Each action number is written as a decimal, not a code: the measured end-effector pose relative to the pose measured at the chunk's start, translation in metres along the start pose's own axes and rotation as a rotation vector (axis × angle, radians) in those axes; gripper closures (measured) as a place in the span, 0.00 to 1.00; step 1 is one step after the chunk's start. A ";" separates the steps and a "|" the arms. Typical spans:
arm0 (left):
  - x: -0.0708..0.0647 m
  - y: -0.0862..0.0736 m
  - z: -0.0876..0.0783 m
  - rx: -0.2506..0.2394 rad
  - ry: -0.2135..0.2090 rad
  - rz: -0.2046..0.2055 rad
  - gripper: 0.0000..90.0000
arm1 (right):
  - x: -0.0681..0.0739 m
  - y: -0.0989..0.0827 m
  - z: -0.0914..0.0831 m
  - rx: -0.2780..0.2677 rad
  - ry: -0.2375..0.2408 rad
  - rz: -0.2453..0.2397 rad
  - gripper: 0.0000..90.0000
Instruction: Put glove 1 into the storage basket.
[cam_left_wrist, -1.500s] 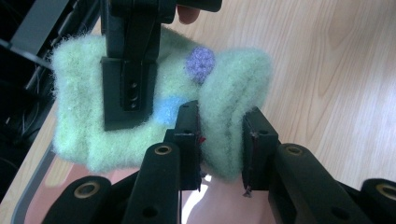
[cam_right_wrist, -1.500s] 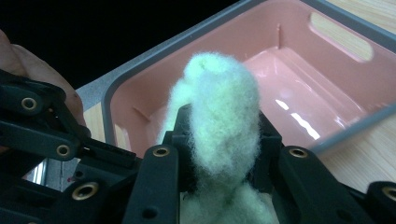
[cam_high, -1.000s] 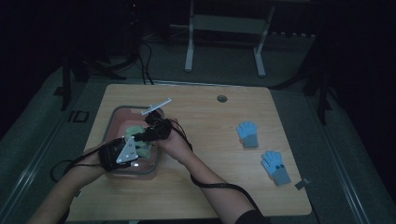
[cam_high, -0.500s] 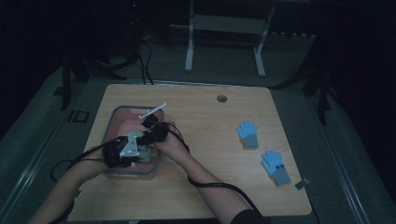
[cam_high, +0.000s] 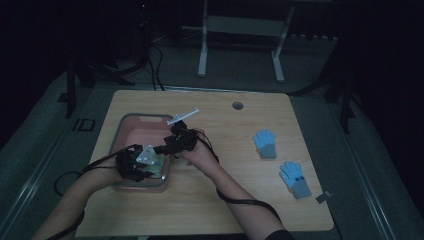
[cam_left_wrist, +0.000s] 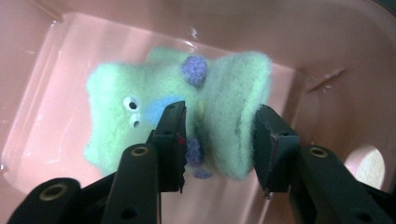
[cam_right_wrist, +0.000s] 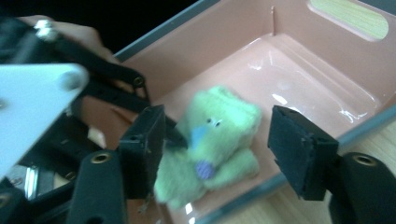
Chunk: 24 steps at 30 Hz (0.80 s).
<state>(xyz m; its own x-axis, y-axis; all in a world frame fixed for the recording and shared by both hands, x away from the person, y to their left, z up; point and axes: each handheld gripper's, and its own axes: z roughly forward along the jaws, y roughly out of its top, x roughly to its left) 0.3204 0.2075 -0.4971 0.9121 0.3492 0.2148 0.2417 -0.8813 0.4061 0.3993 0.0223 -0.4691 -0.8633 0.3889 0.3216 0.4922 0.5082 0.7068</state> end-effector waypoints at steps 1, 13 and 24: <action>0.000 0.000 0.000 0.002 0.001 -0.013 0.60 | 0.000 -0.001 -0.004 -0.006 0.011 -0.005 0.35; 0.007 0.012 -0.021 -0.122 0.019 -0.174 0.17 | 0.004 -0.014 -0.048 -0.087 0.068 -0.056 0.22; -0.007 0.045 -0.029 -0.172 -0.037 -0.161 0.19 | -0.007 -0.032 -0.071 -0.082 0.008 -0.070 0.23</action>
<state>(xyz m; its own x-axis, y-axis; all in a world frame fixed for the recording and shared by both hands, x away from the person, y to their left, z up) 0.3150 0.1745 -0.4548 0.8787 0.4660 0.1036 0.3280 -0.7470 0.5783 0.3817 -0.0512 -0.4486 -0.8963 0.3486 0.2740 0.4201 0.4696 0.7766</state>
